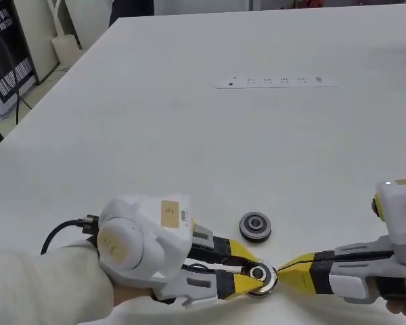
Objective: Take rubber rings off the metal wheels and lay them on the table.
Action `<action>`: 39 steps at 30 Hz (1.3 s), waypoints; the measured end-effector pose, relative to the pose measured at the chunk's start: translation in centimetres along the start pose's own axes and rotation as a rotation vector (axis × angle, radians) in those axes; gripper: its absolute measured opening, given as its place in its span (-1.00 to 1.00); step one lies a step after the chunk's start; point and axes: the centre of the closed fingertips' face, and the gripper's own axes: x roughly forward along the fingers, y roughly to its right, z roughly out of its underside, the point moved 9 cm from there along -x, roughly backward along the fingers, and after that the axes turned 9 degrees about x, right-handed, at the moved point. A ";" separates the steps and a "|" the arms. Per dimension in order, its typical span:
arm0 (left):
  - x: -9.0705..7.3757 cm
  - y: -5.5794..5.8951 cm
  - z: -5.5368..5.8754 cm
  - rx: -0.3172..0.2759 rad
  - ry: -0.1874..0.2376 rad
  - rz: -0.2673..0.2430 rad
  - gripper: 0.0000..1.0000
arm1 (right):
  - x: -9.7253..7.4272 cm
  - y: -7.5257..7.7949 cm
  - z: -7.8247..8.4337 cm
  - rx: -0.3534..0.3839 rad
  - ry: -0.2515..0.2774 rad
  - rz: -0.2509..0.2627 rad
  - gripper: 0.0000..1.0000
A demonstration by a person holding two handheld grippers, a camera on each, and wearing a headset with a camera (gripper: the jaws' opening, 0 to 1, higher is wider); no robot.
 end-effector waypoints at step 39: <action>0.1 -0.2 0.2 -0.002 0.009 0.003 -0.73 | 0.8 -1.0 -0.7 -0.083 -0.015 -0.027 -1.00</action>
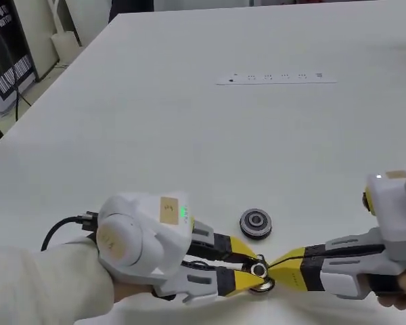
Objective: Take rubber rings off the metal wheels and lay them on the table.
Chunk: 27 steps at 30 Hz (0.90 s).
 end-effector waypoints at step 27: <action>-1.3 -0.3 -2.0 -0.026 0.010 0.026 -0.50 | -0.7 0.3 -0.6 -0.030 0.004 0.053 -1.00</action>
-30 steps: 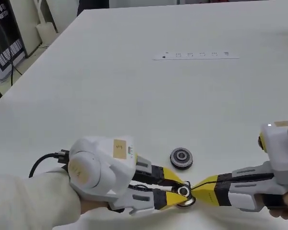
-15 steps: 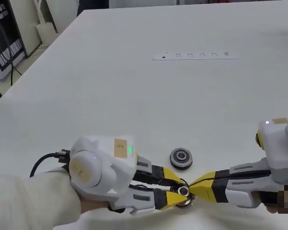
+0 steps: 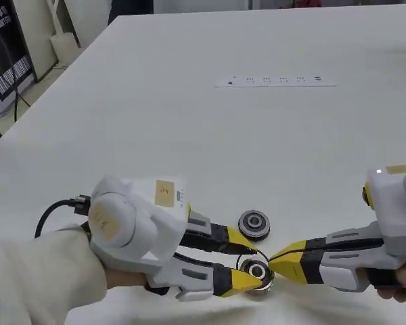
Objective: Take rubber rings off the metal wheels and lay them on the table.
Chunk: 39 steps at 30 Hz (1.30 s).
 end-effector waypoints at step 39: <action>-10.3 -0.1 -1.0 -0.039 0.042 -0.189 0.50 | -1.4 -2.1 -1.5 -0.058 0.003 0.007 -1.00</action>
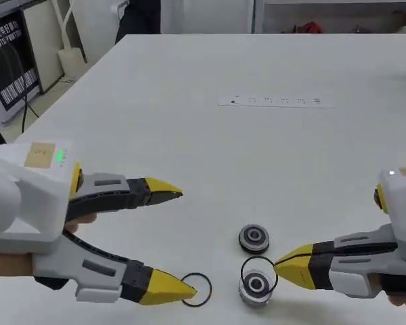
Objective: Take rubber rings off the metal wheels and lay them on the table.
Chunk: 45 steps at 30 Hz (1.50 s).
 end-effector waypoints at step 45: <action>-6.0 2.7 5.4 -0.179 -0.048 -0.179 0.89 | 3.3 -2.1 -2.7 -0.089 -0.083 -0.085 -1.00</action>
